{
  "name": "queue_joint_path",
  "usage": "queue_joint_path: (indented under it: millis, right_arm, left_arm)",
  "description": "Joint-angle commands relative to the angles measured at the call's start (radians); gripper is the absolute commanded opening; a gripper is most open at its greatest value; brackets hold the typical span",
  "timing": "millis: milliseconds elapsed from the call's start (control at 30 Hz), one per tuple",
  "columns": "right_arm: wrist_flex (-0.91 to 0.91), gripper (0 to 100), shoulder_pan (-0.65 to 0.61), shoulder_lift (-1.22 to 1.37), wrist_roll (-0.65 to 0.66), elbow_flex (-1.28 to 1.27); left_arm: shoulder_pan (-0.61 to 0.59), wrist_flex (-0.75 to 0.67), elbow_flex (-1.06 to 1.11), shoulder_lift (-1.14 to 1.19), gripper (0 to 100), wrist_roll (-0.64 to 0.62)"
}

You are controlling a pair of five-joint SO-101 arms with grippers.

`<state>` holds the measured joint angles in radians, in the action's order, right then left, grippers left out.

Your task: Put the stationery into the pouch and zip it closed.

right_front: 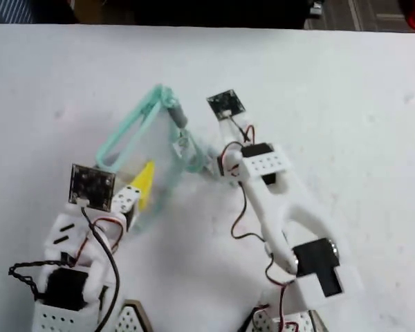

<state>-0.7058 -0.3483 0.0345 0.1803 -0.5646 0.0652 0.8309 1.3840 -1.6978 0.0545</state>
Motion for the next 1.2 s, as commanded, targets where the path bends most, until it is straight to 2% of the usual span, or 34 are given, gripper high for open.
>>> queue_joint_path:
  millis: [0, 267, 467, 600, 667, 1167]
  right_arm:
    - [0.064, 13.7, -0.005, 0.035, 0.011, 0.012]
    - [0.027, 13.4, 0.007, 0.108, 0.011, 0.094]
    - [-0.071, 12.8, 0.048, 0.168, 0.011, 0.181]
    - [-0.127, 1.0, 0.120, 0.208, 0.006, 0.245]
    - [-0.142, 3.1, 0.145, 0.213, 0.003, 0.252]
    - [-0.160, 1.6, 0.151, 0.208, 0.009, 0.252]
  left_arm:
    - [-0.008, -0.032, -0.009, -0.013, 23, -0.011]
    - [-0.004, -0.029, -0.009, -0.013, 23, -0.011]
    - [-0.004, -0.029, -0.009, -0.013, 23, -0.011]
    - [-0.002, -0.029, -0.009, -0.013, 23, -0.011]
    - [-0.002, -0.029, -0.009, -0.013, 23, -0.011]
    - [-0.001, -0.031, -0.009, -0.013, 23, -0.011]
